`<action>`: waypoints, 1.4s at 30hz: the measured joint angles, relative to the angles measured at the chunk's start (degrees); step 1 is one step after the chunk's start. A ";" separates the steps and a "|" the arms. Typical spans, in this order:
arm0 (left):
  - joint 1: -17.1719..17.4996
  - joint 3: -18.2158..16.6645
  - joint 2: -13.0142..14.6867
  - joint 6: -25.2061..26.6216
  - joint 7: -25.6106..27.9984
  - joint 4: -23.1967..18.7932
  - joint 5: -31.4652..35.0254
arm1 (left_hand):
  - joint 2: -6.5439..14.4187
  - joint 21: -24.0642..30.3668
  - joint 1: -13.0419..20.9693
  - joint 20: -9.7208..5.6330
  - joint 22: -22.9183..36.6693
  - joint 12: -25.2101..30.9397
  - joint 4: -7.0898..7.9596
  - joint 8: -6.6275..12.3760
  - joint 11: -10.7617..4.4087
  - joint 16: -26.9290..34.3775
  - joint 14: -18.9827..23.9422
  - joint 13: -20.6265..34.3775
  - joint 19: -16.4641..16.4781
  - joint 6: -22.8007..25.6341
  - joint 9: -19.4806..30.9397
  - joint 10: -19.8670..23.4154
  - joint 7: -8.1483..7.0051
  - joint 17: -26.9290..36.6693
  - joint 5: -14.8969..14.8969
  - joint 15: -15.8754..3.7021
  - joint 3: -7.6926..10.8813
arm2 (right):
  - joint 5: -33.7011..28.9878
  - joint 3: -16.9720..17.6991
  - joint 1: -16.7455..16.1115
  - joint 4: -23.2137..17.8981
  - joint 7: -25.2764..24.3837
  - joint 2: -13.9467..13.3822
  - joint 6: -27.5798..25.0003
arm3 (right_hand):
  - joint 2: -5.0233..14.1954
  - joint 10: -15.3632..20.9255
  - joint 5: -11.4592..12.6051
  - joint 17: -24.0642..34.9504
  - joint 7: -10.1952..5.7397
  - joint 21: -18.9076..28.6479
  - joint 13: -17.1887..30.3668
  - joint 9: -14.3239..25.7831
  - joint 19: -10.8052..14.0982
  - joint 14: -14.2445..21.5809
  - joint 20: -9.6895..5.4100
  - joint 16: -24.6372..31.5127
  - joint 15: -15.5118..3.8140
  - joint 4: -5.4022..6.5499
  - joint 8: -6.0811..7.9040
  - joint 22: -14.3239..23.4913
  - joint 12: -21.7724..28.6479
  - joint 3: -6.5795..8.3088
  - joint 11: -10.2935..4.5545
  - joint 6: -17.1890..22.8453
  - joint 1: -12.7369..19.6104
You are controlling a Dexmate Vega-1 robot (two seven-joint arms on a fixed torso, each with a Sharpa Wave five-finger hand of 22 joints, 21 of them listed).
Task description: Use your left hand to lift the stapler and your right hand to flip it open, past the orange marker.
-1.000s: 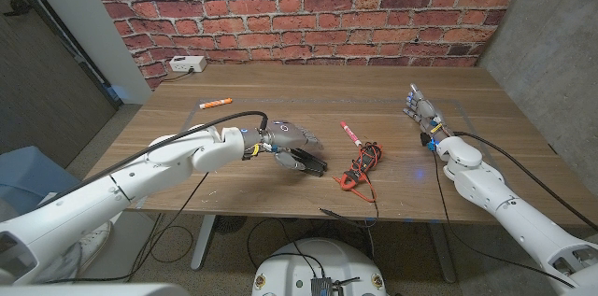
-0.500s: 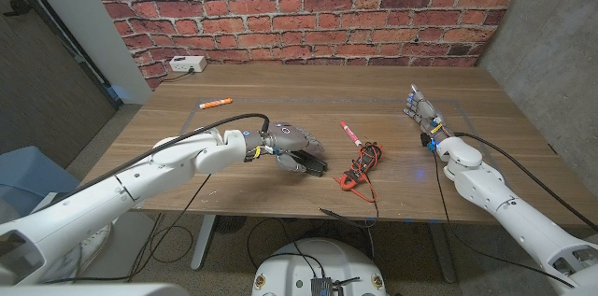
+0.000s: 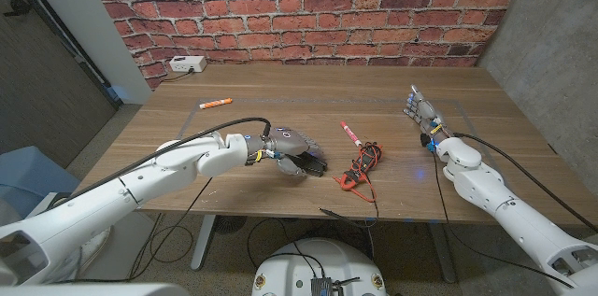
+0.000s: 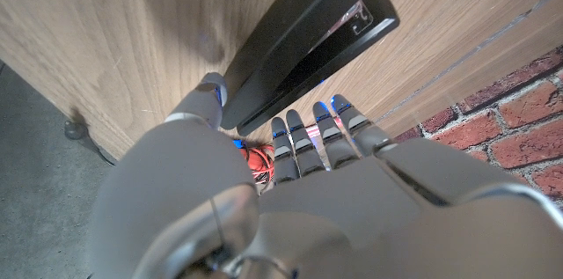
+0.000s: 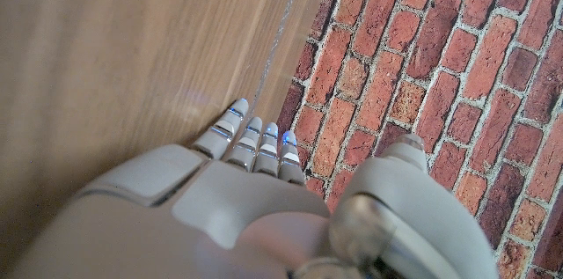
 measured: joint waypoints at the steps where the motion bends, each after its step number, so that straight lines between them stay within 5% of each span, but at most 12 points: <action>1: 0.00 0.11 -0.05 0.06 0.00 0.08 0.04 | 0.00 0.00 0.00 0.00 0.00 0.00 0.00 0.00 -0.14 0.00 0.00 0.00 0.00 0.15 0.00 0.14 -0.07 0.00 0.00 0.00 0.00 | 0.04 -0.01 0.00 0.03 0.05 0.03 0.02 | 0.00 0.00 0.00 0.00 0.00 0.00 0.00 0.00 -0.11 0.00 0.10 0.00 0.00 0.00 0.00 0.00 0.00 0.00 0.00 0.00 0.00; 11: -0.30 1.02 -0.50 0.47 -0.11 0.89 0.16 | 0.31 0.00 0.32 -0.36 0.00 0.48 -0.02 0.62 -0.61 0.29 0.86 0.28 0.79 1.63 0.26 1.24 0.02 -0.14 0.00 0.20 -0.02 | 0.41 -0.05 0.01 0.24 0.57 0.25 0.28 | 0.00 0.01 0.00 0.00 0.00 0.00 -0.30 0.00 -0.32 0.00 0.09 0.00 0.00 0.00 0.00 0.00 0.00 0.00 0.00 0.00 0.00; 17: -0.61 1.70 -0.74 0.48 -0.42 1.26 0.43 | 0.44 1.44 0.78 -0.71 0.27 0.88 -0.03 0.84 -0.73 0.90 1.97 0.54 5.09 2.02 0.43 1.84 -0.38 -0.17 -0.39 0.07 -0.85 | 0.72 -0.05 0.07 0.44 0.81 0.47 0.33 | 0.00 0.33 0.00 0.00 -0.53 0.00 -0.29 0.00 -0.41 -0.11 -0.01 0.00 -0.12 0.00 0.00 0.01 0.00 0.00 -0.32 0.10 0.00; 27: -0.78 2.31 -1.05 0.11 0.12 1.83 1.24 | 0.69 1.73 1.32 -0.72 0.54 1.20 -0.03 1.06 -0.86 1.24 2.66 0.80 5.50 3.07 0.54 2.93 -0.61 -0.13 -0.39 0.00 -0.84 | 0.89 -0.04 0.23 0.62 0.96 0.70 0.31 | 0.00 0.33 0.00 0.00 -0.53 0.01 -0.29 0.00 -0.40 -0.11 -0.02 0.00 -0.11 0.00 0.00 0.03 0.00 0.00 -0.31 0.10 0.00; 42: -1.23 2.71 -1.23 -0.50 0.62 3.06 0.59 | 2.06 4.48 2.67 -0.82 1.81 1.67 0.09 1.50 -1.93 4.29 7.98 1.33 10.46 4.31 1.07 4.62 -1.23 1.20 -0.39 -0.21 -2.01 | 1.12 -0.18 0.53 1.22 1.05 1.35 0.45 | 0.00 0.33 0.00 0.00 -0.52 0.02 -0.28 0.00 -0.45 -0.10 -0.10 0.00 -0.11 0.01 0.00 0.00 0.00 -0.01 -0.31 0.10 0.00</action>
